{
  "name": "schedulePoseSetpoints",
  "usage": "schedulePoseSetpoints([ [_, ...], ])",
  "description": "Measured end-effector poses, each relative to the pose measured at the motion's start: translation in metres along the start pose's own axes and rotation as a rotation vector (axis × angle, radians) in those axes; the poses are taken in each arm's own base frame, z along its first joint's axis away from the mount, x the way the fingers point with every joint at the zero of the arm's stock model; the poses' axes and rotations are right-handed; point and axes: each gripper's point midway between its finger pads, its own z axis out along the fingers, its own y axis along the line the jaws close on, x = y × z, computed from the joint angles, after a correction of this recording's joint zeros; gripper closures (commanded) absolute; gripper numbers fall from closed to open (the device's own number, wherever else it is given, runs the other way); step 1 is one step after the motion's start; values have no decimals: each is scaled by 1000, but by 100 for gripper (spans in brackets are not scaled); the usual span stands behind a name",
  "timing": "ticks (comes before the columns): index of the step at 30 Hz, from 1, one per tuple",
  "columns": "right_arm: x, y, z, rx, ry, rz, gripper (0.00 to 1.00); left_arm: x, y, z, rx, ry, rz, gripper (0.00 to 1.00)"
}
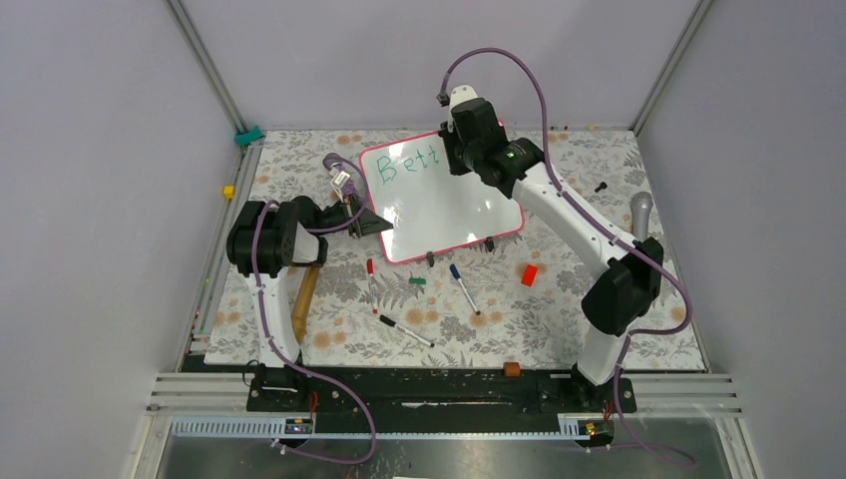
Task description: Write a sentence on the whiteboard
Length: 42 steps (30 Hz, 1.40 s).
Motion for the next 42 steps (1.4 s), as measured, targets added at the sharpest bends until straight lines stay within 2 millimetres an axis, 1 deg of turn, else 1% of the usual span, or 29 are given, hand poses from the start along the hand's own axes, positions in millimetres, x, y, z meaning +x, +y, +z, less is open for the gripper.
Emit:
schedulePoseSetpoints([
  [6, -2, -2, 8, 27, 26, -17, 100, 1, 0, 0, 4, 7, 23, 100],
  [12, 3, -3, 8, 29, 50, -29, 100, 7, 1, -2, 6, 15, 75, 100],
  [19, 8, -4, 7, 31, 68, -37, 100, 12, -11, -2, -22, -9, 145, 100],
  [23, 20, -6, 4, 34, 87, -41, 100, 14, -12, -4, -49, -30, 159, 100],
  [27, 30, -11, -6, 42, 88, -42, 100, 17, -10, -6, -78, -50, 163, 100],
  [30, 27, -16, -16, 55, 64, -38, 100, 16, -10, -5, -75, -47, 168, 100],
  [34, 15, -18, -26, 59, 17, -29, 100, 14, -12, 2, -57, -35, 177, 100],
  [37, 12, -20, -26, 68, 2, -31, 100, 14, -13, 5, -52, -33, 182, 100],
  [42, 15, -22, -25, 78, 7, -44, 100, 14, -12, 5, -53, -33, 181, 100],
])
